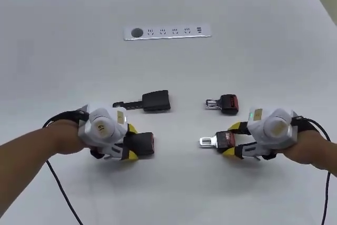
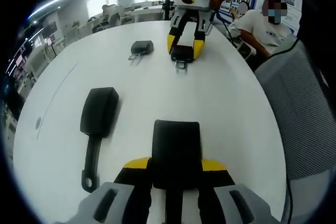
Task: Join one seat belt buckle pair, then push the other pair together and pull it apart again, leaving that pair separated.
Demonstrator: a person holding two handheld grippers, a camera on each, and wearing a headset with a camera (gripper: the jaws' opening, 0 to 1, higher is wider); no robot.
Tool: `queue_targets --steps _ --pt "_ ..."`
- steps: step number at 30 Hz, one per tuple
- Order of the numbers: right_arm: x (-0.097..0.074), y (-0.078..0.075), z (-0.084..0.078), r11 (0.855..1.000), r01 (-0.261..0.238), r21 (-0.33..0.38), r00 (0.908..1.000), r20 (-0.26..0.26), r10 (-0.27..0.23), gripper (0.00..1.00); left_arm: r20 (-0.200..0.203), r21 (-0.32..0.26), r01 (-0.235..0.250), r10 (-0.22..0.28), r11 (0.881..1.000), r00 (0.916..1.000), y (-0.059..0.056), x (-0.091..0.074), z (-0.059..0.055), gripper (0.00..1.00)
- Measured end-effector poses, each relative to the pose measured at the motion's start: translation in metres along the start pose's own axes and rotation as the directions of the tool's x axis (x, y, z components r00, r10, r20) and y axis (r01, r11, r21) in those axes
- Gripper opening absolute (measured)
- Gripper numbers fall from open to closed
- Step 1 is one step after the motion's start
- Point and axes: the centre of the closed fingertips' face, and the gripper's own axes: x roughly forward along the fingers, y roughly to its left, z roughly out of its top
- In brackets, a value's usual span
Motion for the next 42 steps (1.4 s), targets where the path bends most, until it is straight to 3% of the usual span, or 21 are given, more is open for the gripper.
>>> queue_targets --steps 9,25,42 --pt "0.002 -0.002 -0.001 1.000 0.001 0.001 0.9999 -0.017 -0.001 0.34 -0.032 0.020 0.008 -0.008 1.000 0.9995 0.000 0.002 -0.001 0.34" --pt "0.019 0.012 0.027 0.999 -0.024 0.028 0.9992 0.032 0.023 0.34 -0.068 0.022 0.001 0.000 1.000 0.9977 -0.002 0.003 0.000 0.34" --pt "0.038 0.030 0.061 0.999 -0.054 -0.002 0.9937 0.098 0.054 0.34 -0.091 0.029 0.007 -0.004 1.000 0.9958 -0.006 0.001 0.005 0.34"
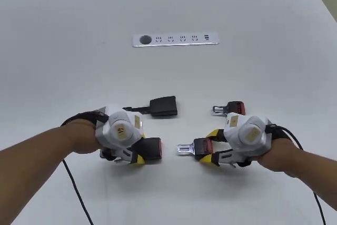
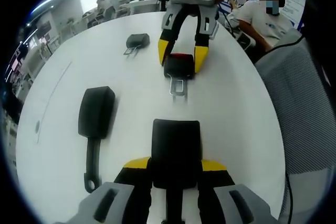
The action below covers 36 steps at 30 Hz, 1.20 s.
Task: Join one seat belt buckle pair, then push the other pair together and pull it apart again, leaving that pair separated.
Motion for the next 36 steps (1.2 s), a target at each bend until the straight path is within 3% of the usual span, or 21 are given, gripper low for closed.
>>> queue_targets --steps 8,17,20,23,36 --pt "0.007 0.003 0.014 1.000 -0.009 -0.012 0.9999 0.014 0.009 0.34 -0.005 0.005 0.003 -0.003 1.000 1.0000 -0.002 -0.002 0.003 0.34" --pt "0.026 0.012 0.030 0.999 -0.018 -0.050 0.9992 0.035 0.019 0.34 -0.010 0.005 0.003 -0.003 1.000 0.9999 0.000 -0.002 0.001 0.34" --pt "0.032 0.016 0.036 0.999 -0.032 -0.027 0.9979 0.056 0.033 0.33 -0.008 0.000 0.000 0.000 1.000 1.0000 0.001 -0.001 0.001 0.34" --pt "0.034 0.018 0.036 0.998 -0.019 -0.053 0.9985 0.051 0.021 0.33 -0.012 0.008 0.003 -0.002 1.000 0.9999 0.002 -0.001 0.000 0.34" --pt "0.042 0.023 0.039 0.999 -0.024 -0.026 0.9981 0.056 0.026 0.33 -0.033 0.052 0.022 -0.020 0.998 0.9992 0.005 0.002 -0.004 0.34"
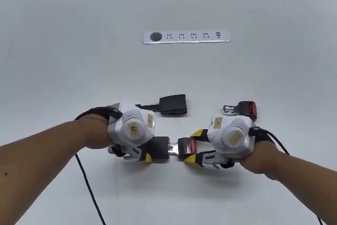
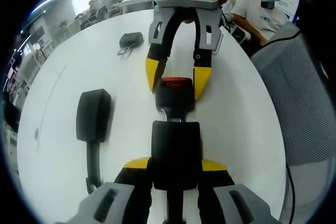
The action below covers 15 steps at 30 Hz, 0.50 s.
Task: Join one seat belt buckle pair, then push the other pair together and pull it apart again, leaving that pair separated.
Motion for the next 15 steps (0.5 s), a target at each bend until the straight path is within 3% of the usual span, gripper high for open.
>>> queue_targets --steps 7,11,13,15 --pt "0.010 0.003 0.010 1.000 0.002 -0.006 1.0000 0.008 -0.002 0.33 -0.003 -0.006 -0.003 0.003 1.000 1.0000 0.000 0.001 -0.001 0.34" --pt "0.010 0.002 0.011 1.000 0.005 0.013 0.9999 0.009 -0.005 0.32 0.006 -0.013 -0.005 0.005 1.000 1.0000 -0.001 0.001 -0.001 0.34" --pt "0.011 0.001 0.013 0.999 0.027 0.017 0.9996 0.011 -0.027 0.33 -0.017 -0.018 -0.004 0.003 1.000 0.9998 -0.002 0.001 -0.005 0.34" --pt "0.007 0.004 0.012 1.000 0.017 0.004 0.9998 0.004 -0.017 0.33 -0.005 -0.014 -0.005 0.005 1.000 1.0000 -0.002 0.002 -0.002 0.34"
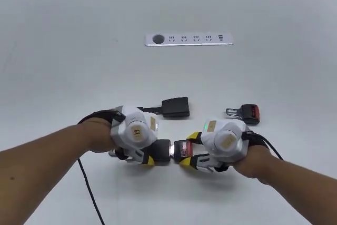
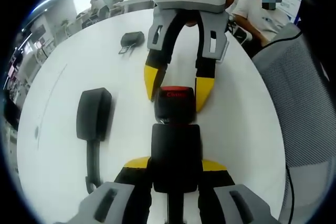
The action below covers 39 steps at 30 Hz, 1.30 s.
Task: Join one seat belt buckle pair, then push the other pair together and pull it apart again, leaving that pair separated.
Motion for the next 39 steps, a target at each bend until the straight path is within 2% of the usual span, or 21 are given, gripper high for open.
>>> queue_targets --steps 11,15,20,26,31,39 --pt "-0.0024 0.0010 0.0009 1.000 0.002 -0.021 1.0000 0.009 -0.002 0.33 0.022 -0.016 -0.005 0.005 1.000 0.9998 -0.0018 0.0004 -0.0002 0.34" --pt "-0.0036 0.0022 -0.0003 0.999 -0.001 -0.038 0.9996 0.029 0.002 0.33 0.072 -0.038 -0.014 0.016 0.999 0.9973 -0.0023 -0.0009 0.0002 0.34" --pt "-0.0030 0.0003 -0.0013 0.999 -0.004 -0.054 0.9987 0.050 0.007 0.33 0.115 -0.034 -0.016 0.020 0.999 0.9931 -0.0020 -0.0017 0.0007 0.34" --pt "-0.0036 0.0020 -0.0020 0.997 -0.013 -0.081 0.9978 0.064 0.018 0.32 0.177 -0.040 0.001 0.006 0.999 0.9843 -0.0001 -0.0026 0.0003 0.34" --pt "-0.0034 0.0021 -0.0041 0.996 -0.018 -0.090 0.9961 0.085 0.025 0.31 0.174 -0.004 0.001 0.000 1.000 0.9848 -0.0009 -0.0020 -0.0002 0.34" --pt "-0.0024 0.0021 -0.0031 0.997 -0.027 -0.077 0.9938 0.105 0.035 0.31 0.201 -0.018 0.011 -0.007 1.000 0.9795 0.0004 -0.0039 0.0000 0.34"
